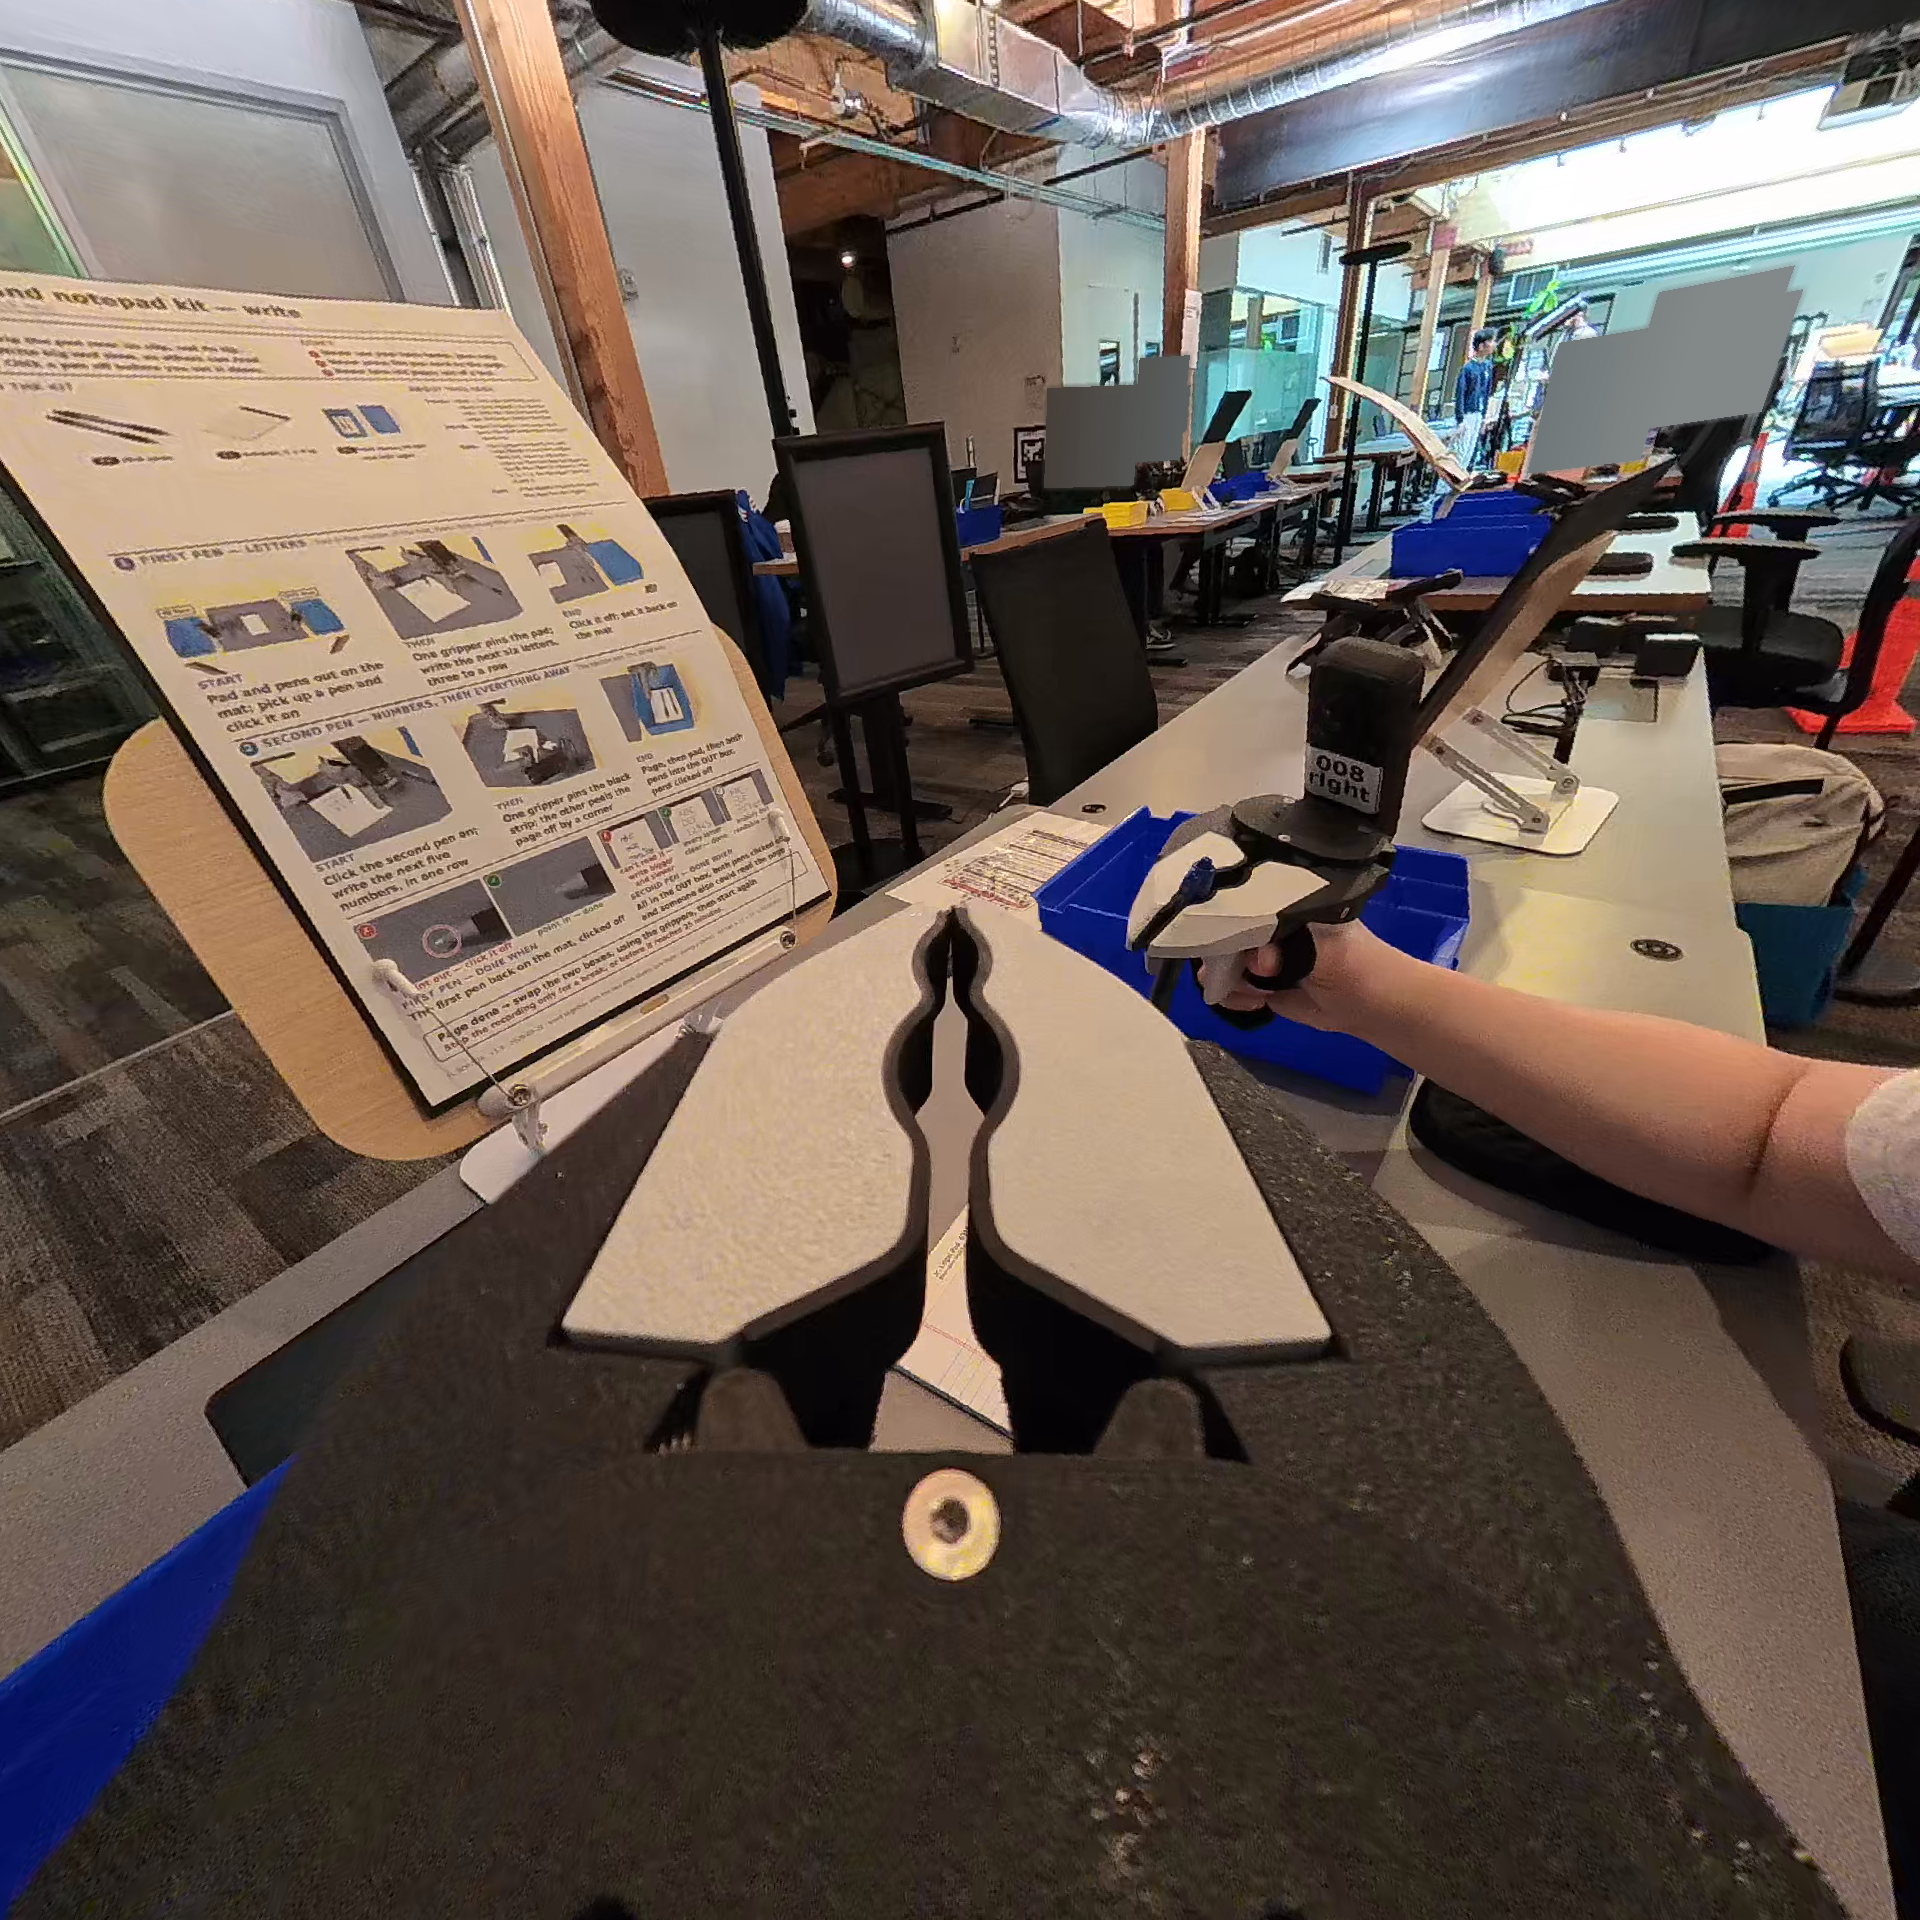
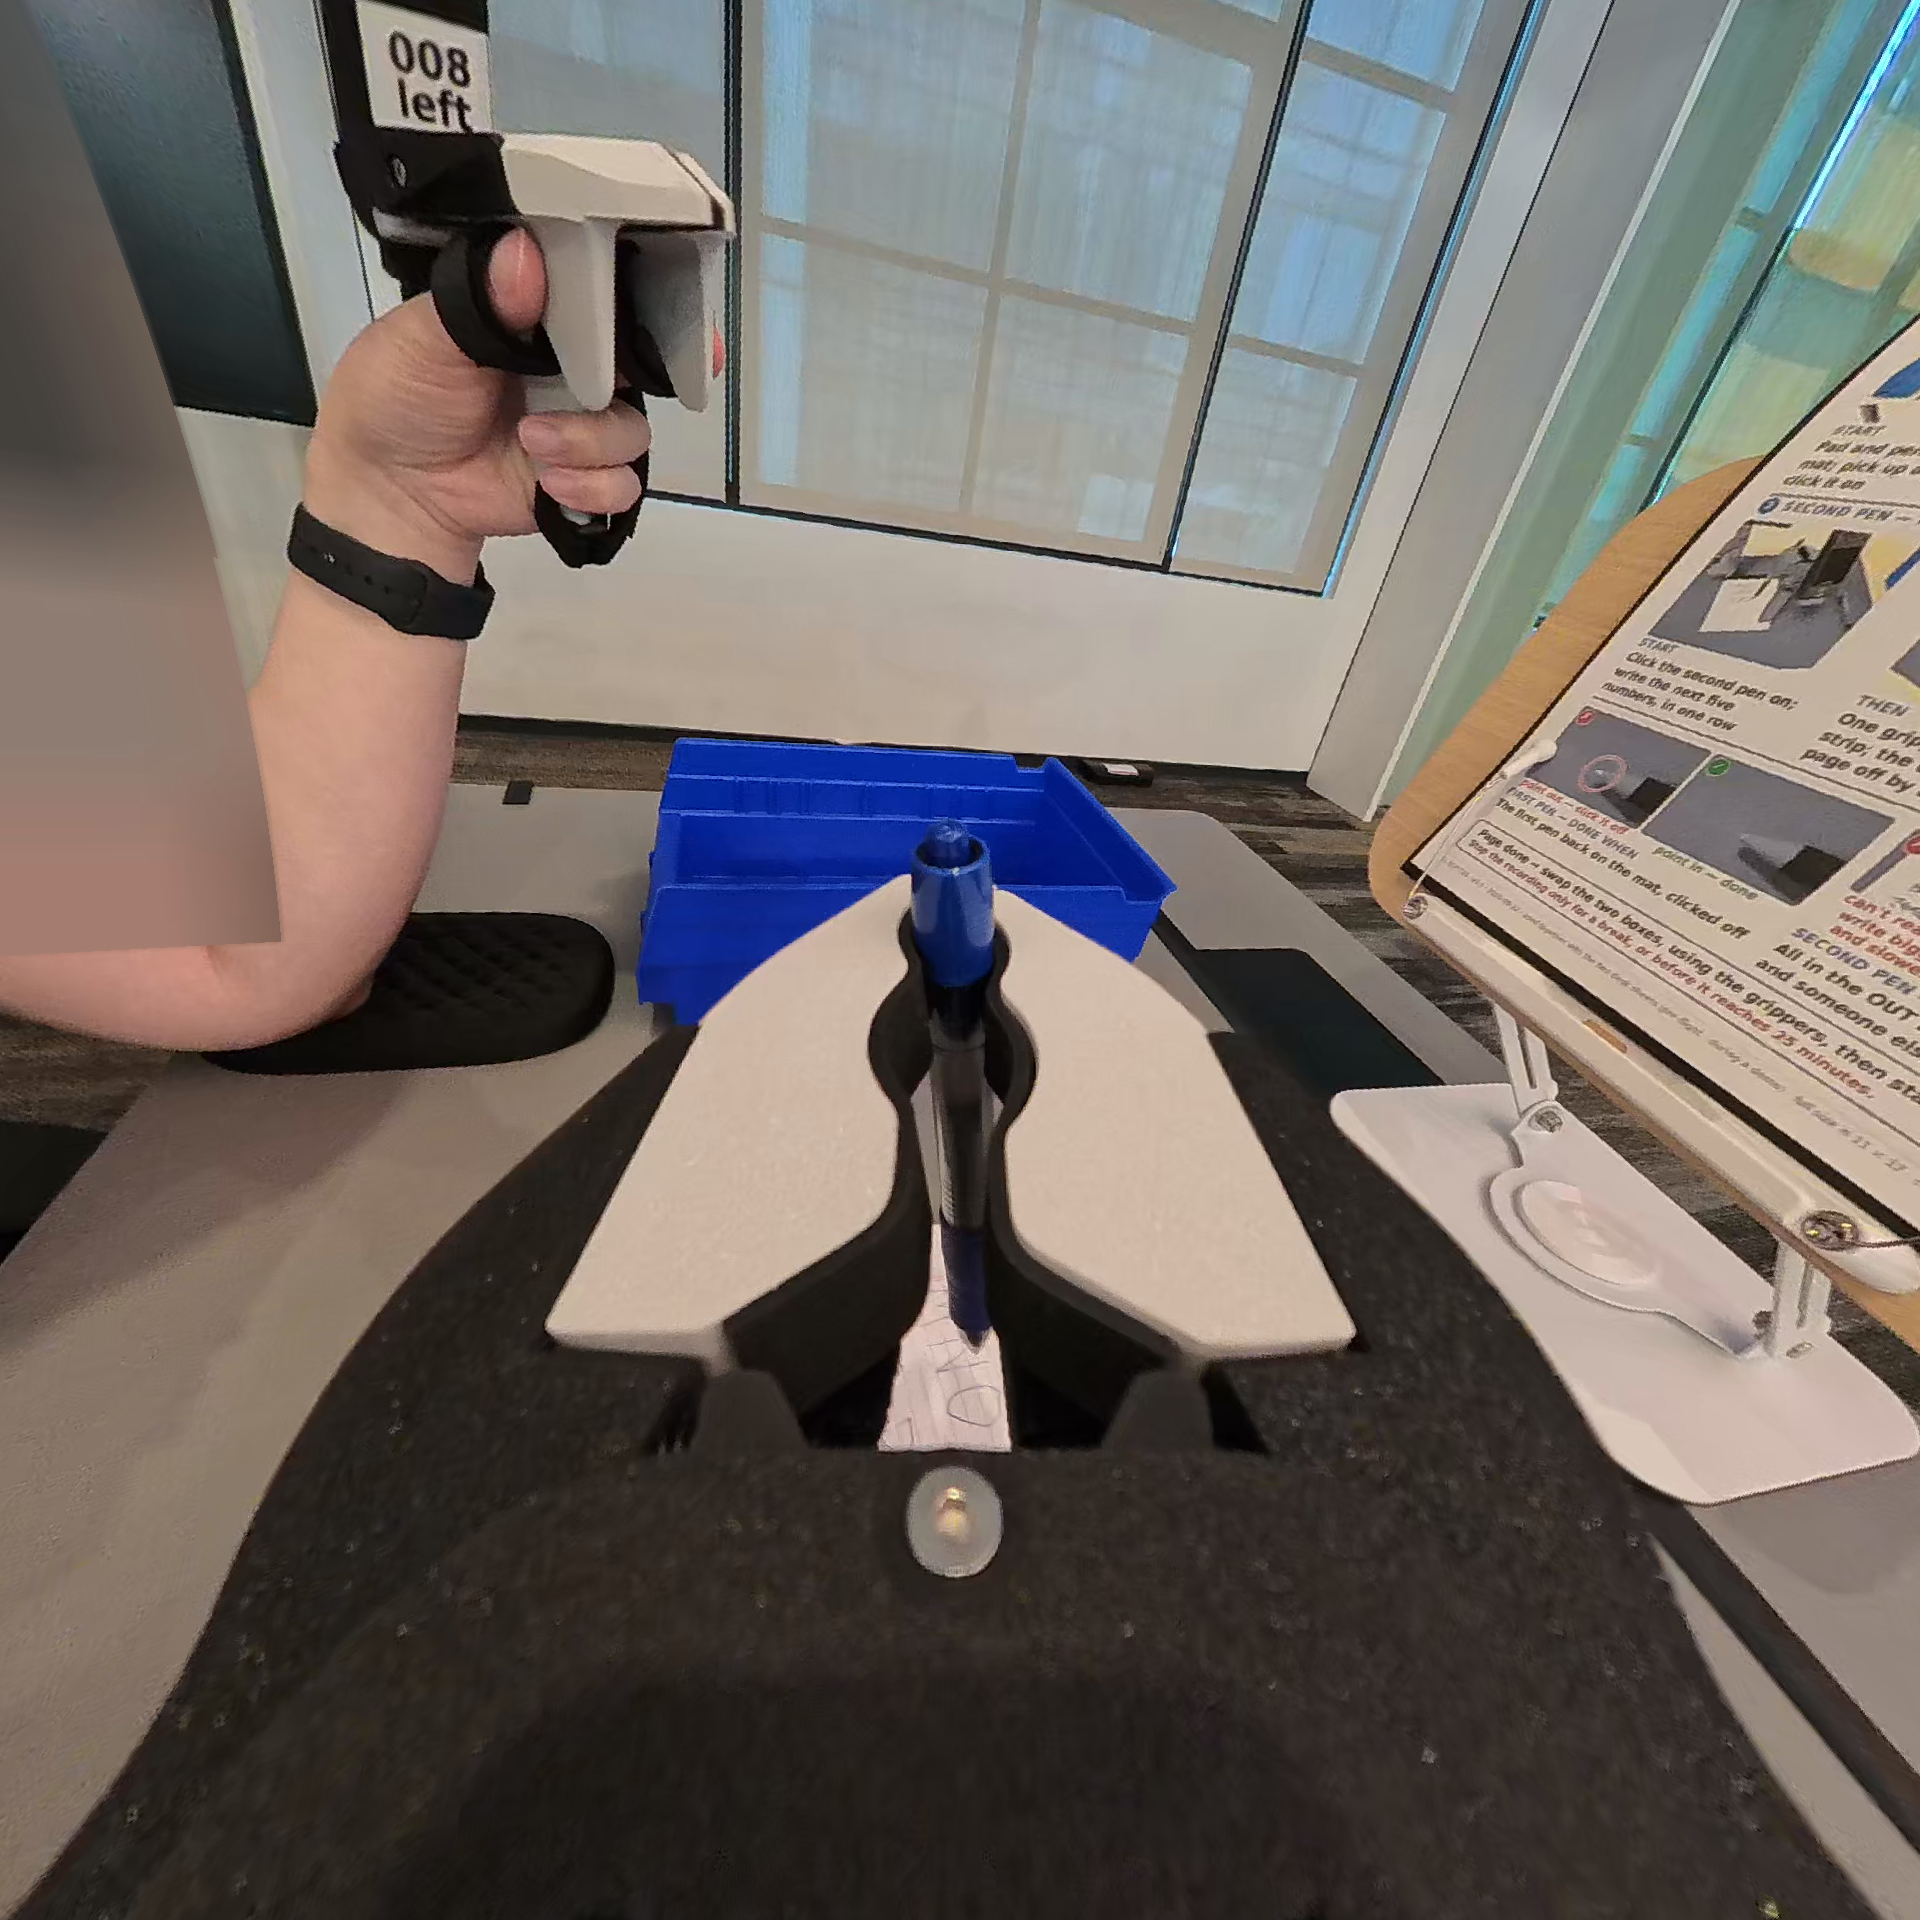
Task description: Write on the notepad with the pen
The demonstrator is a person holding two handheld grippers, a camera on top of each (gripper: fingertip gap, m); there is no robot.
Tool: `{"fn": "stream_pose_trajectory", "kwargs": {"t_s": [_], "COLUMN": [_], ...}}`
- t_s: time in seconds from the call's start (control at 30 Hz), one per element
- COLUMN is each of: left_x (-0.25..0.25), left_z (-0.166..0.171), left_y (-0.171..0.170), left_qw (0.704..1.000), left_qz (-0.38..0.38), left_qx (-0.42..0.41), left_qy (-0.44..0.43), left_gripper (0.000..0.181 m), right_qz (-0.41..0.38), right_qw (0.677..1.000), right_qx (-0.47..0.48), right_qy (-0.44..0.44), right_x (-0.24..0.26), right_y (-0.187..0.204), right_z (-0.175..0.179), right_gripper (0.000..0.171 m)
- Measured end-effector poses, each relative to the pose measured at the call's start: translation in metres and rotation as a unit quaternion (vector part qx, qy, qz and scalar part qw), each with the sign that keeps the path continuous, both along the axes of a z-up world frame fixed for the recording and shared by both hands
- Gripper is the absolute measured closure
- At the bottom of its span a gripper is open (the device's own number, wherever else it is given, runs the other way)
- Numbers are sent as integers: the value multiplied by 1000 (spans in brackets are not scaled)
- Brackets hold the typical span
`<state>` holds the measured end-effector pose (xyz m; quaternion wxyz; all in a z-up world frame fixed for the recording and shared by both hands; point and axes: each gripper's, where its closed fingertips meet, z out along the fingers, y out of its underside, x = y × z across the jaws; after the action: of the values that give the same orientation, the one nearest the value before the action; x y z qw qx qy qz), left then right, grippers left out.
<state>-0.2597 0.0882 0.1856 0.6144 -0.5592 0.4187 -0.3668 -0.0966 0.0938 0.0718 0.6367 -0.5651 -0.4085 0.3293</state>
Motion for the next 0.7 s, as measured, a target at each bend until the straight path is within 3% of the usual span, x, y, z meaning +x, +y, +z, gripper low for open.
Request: {"fn": "stream_pose_trajectory", "kwargs": {"t_s": [0.37, 0.7], "left_x": [-1, -4], "left_z": [4, 12], "left_y": [-5, -14], "left_qw": [1000, 1000], "left_qz": [-2, -9], "left_qx": [3, 15], "left_qy": [-3, -22], "left_gripper": [181, 181], "right_qz": [48, 47], "right_qw": [993, 995], "right_qx": [-64, -54], "right_qy": [87, 71], "right_x": [3, 0], "right_y": [0, -4], "right_z": [0, 0], "right_gripper": [167, 167]}}
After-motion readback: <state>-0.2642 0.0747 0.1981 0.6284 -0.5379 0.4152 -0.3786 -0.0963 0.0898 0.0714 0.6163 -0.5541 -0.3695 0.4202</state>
